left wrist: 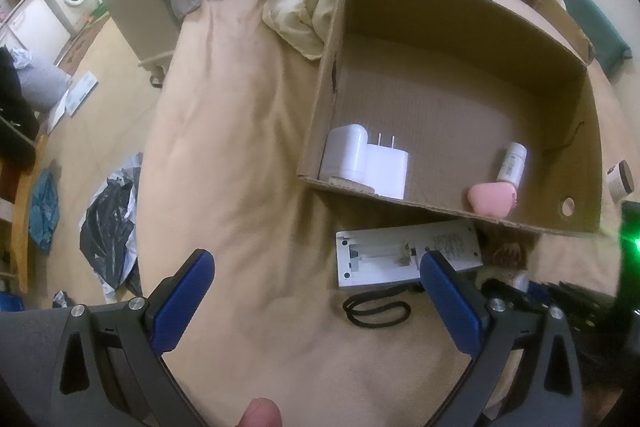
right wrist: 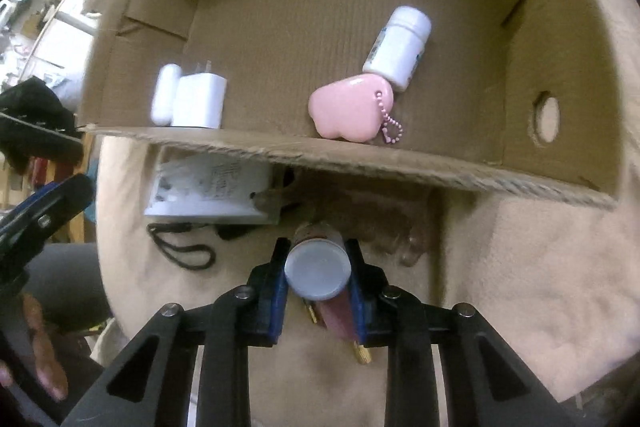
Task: Organize rigid objects
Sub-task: 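Grasp the white red-label pill bottle with the right gripper, then grasp a gold AA battery with the left gripper while the right holds the bottle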
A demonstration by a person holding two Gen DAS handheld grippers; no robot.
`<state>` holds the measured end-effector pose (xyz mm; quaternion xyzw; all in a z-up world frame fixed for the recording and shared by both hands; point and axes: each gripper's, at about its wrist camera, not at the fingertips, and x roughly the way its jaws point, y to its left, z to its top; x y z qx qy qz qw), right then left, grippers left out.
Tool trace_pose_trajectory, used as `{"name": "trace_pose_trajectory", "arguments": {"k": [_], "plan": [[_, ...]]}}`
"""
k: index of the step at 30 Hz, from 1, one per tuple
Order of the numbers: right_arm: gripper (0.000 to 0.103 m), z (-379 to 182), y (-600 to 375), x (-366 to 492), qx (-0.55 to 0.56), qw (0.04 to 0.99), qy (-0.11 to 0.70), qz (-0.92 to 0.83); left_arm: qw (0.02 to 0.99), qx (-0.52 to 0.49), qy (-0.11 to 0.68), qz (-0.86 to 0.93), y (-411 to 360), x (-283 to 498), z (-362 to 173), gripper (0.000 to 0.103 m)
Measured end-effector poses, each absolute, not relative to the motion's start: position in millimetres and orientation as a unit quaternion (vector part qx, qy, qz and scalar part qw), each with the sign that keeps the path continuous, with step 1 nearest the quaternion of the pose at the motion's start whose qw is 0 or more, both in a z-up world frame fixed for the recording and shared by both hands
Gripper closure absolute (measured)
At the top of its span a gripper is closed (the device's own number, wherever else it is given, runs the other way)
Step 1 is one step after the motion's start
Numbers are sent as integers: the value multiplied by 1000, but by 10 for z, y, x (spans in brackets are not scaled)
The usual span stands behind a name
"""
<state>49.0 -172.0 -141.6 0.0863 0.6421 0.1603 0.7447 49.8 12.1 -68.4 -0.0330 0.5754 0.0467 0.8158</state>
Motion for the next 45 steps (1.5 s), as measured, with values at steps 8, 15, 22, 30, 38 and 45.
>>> {"name": "trace_pose_trajectory", "arguments": {"k": [8,15,22,30,38,45], "plan": [[75,-836,-2042,277,119,765,603,192,814,-29,578,42,107,493,-681,1],[75,-194,-2401,321,129,819,523,198,813,-7,581,33,4,477,-715,1],[75,-281,-2634,358,194,824,483,223,804,6,593,29,-44,450,-817,1],[75,-306,-2671,410,207,824,484,209,768,4,641,15,-405,292,-1057,1],[75,-264,-2659,394,202,825,481,217,707,-94,701,8,-771,352,-1477,36],[75,-221,-2686,375,201,828,473,225,701,-96,706,26,-928,454,-1560,39]]}}
